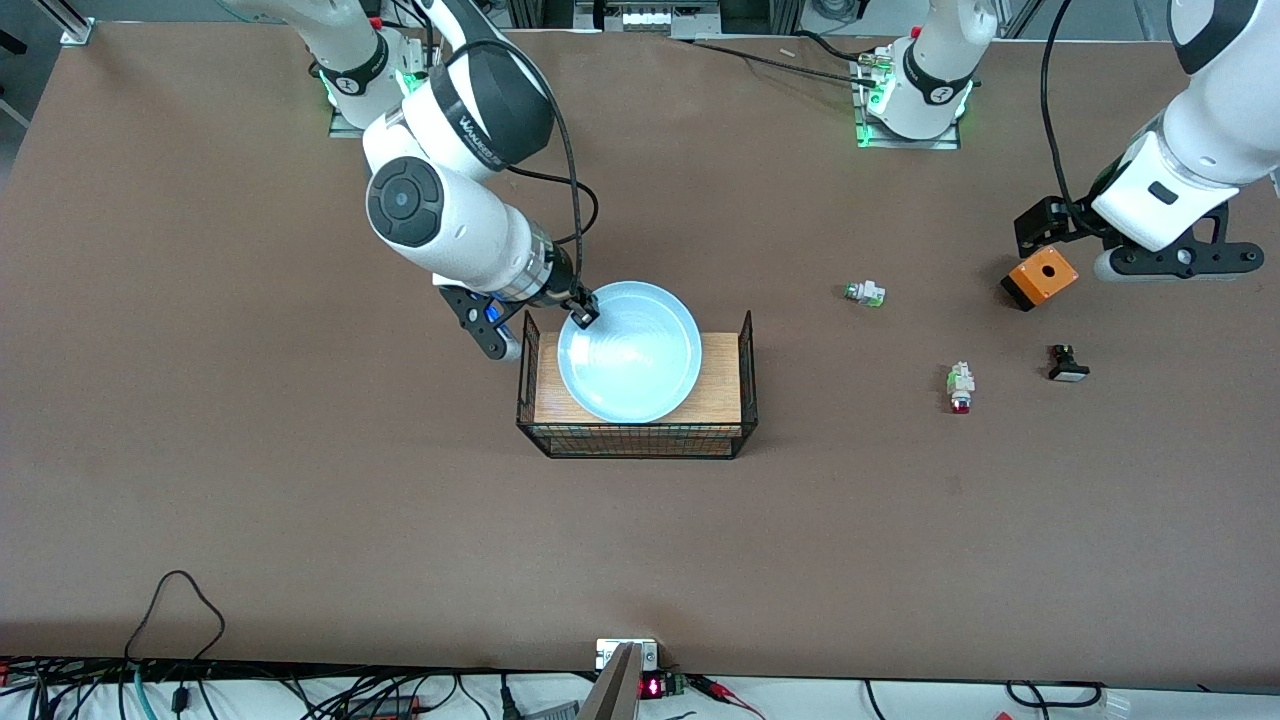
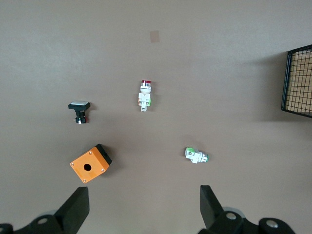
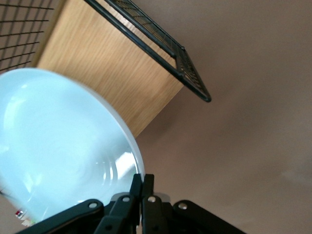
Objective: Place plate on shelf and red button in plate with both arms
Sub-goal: 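Lower the plate into the tray while the left gripper reaches the red button, then grasp the red-capped button with the left gripper while the right gripper withdraws, then carry the red button with the left gripper onto the plate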
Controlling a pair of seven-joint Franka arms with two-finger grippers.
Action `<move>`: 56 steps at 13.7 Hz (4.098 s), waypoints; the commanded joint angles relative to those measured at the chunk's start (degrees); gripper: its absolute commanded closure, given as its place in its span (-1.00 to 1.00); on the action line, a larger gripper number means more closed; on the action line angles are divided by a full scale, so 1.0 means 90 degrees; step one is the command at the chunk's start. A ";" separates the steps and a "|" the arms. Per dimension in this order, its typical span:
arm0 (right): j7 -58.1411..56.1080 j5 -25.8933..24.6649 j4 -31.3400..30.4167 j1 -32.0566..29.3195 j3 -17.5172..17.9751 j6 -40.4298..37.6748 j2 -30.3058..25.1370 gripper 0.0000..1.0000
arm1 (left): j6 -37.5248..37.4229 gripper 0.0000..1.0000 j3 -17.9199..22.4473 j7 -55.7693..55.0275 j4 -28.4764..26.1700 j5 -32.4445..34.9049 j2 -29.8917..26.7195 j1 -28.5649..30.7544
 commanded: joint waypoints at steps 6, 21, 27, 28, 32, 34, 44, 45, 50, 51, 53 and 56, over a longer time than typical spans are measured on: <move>-0.0056 0.0013 -0.0262 0.0057 -0.0112 0.0123 -0.0060 1.00 | -0.0468 -1.00 -0.0038 0.0093 0.0035 0.0127 0.0685 0.0028; -0.0720 -0.0554 -0.0262 -0.0001 -0.0132 0.0319 -0.0556 -1.00 | 0.4130 -1.00 -0.0028 0.0630 -0.1752 0.0185 0.2639 0.0643; -0.2383 -0.1215 -0.0272 -0.0683 -0.0132 -0.0372 -0.1388 -1.00 | 0.5117 -0.34 -0.0018 0.1410 -0.1782 0.0195 0.3480 0.0848; -0.3115 -0.1518 -0.0291 -0.0888 -0.0132 -0.0626 -0.1436 -1.00 | 0.5118 -0.09 -0.0018 0.1440 -0.1791 0.0195 0.3490 0.0839; -0.5296 -0.2213 -0.0281 -0.1864 -0.0132 -0.1448 -0.1476 -1.00 | 0.4778 0.90 -0.0067 0.1353 -0.1695 0.0185 0.3403 0.0760; -0.6311 -0.2224 -0.0281 -0.2411 -0.0132 -0.1536 -0.1505 -1.00 | 0.3893 1.00 -0.0241 0.1373 -0.1344 0.0176 0.3120 0.0760; -0.8553 -0.2595 -0.0192 -0.3781 -0.0181 -0.2396 -0.1934 -1.00 | -0.0117 0.93 -0.2401 0.0076 0.2201 -0.1342 0.2787 0.0019; -0.8552 -0.2595 -0.0406 -0.3771 -0.0181 -0.2300 -0.2051 -1.00 | 0.0183 0.93 -0.2411 -0.0062 0.2309 -0.1734 0.2903 -0.0223; -0.8718 -0.2614 -0.1415 -0.3771 -0.0181 -0.1769 -0.2842 -1.00 | 0.3141 0.93 -0.2391 -0.0268 0.2398 -0.1905 0.3771 -0.1367; -0.8718 -0.2605 -0.1385 -0.3781 -0.0190 -0.1868 -0.2901 -1.00 | 0.3483 0.91 -0.2353 -0.0268 0.2398 -0.1875 0.3976 -0.1581; -0.8640 -0.2614 -0.1356 -0.3752 -0.0171 -0.1888 -0.2990 -1.00 | 0.3905 0.83 -0.2342 -0.0268 0.2349 -0.1875 0.4260 -0.1661; -0.8650 -0.2585 -0.1278 -0.3742 -0.0132 -0.1879 -0.2941 -1.00 | 0.3936 0.67 -0.2333 -0.0258 0.2290 -0.1642 0.4466 -0.1681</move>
